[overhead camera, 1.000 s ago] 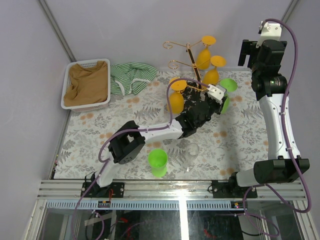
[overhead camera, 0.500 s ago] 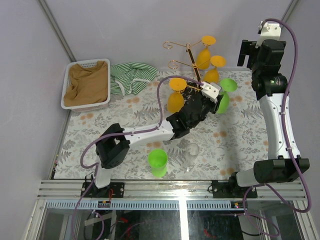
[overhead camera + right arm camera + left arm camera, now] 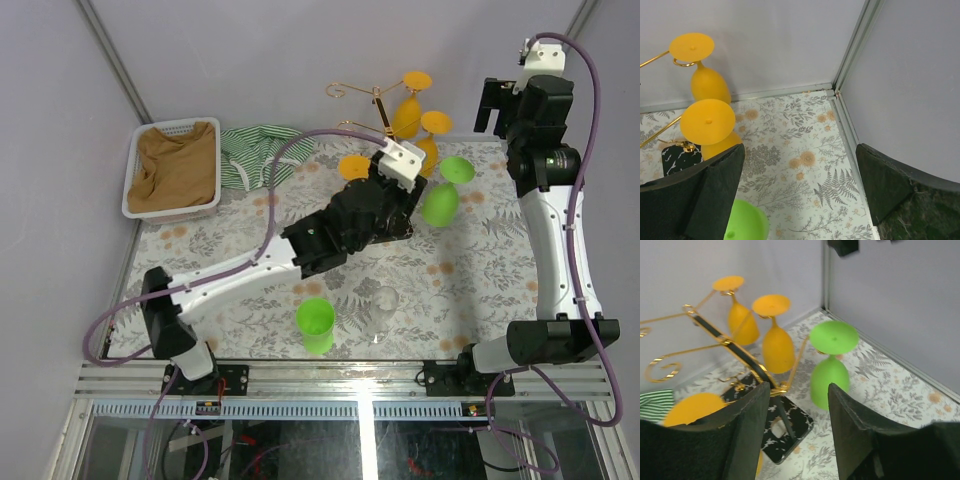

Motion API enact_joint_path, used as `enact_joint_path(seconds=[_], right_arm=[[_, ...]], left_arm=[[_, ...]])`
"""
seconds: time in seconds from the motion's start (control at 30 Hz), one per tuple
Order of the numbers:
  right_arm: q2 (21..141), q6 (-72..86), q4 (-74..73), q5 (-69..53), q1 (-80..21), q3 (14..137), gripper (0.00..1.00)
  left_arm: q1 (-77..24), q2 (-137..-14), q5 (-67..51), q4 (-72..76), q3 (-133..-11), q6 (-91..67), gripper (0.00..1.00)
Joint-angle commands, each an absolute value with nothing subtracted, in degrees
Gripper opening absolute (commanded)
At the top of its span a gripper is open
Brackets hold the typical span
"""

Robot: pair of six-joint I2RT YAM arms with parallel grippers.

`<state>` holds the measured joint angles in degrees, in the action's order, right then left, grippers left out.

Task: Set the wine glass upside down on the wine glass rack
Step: Pick up the wine glass at the center of the board.

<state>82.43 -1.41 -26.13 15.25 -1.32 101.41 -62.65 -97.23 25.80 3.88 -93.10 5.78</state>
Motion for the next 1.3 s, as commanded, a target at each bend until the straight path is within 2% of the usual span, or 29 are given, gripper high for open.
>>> enact_joint_path(seconds=[0.0,0.1,0.2,0.33,0.47,0.6,0.73,0.93,1.27], right_arm=[[82.0,-0.4,-27.6,13.4,-1.1,104.7,0.99],[81.8,0.1,-28.7,12.5,-1.0,105.1,0.99],[81.4,1.6,-29.4,10.4,-1.1,105.5,0.99],[81.9,3.5,-30.8,7.9,-1.1,105.8,0.99],[82.2,3.2,-32.7,8.1,-1.1,106.2,0.99],[80.0,2.0,-31.6,10.7,-1.0,103.1,0.99],[79.8,1.7,-32.1,11.8,-1.1,102.9,0.99],[80.5,1.9,-33.1,11.7,-1.1,103.6,0.99],[79.1,1.8,-33.2,12.2,-1.1,101.6,0.99]], left_arm=[[-62.7,-90.8,33.1,-6.6,-98.6,8.5,0.52],[-60.8,-90.2,36.5,-19.1,-105.4,3.6,0.54],[-56.4,-91.9,34.7,-34.5,-114.4,-4.7,0.54],[-48.4,-92.2,25.6,-45.5,-119.6,-14.4,0.56],[-40.9,-91.9,15.0,-52.1,-121.9,-17.4,0.56],[-40.8,-91.6,4.7,-56.5,-121.1,-13.1,0.56],[-41.8,-88.1,-5.4,-57.2,-111.4,-10.9,0.54],[-47.3,-85.8,-9.4,-57.1,-101.2,-8.3,0.54],[-54.7,-90.7,-18.9,-56.0,-103.1,-6.9,0.52]])
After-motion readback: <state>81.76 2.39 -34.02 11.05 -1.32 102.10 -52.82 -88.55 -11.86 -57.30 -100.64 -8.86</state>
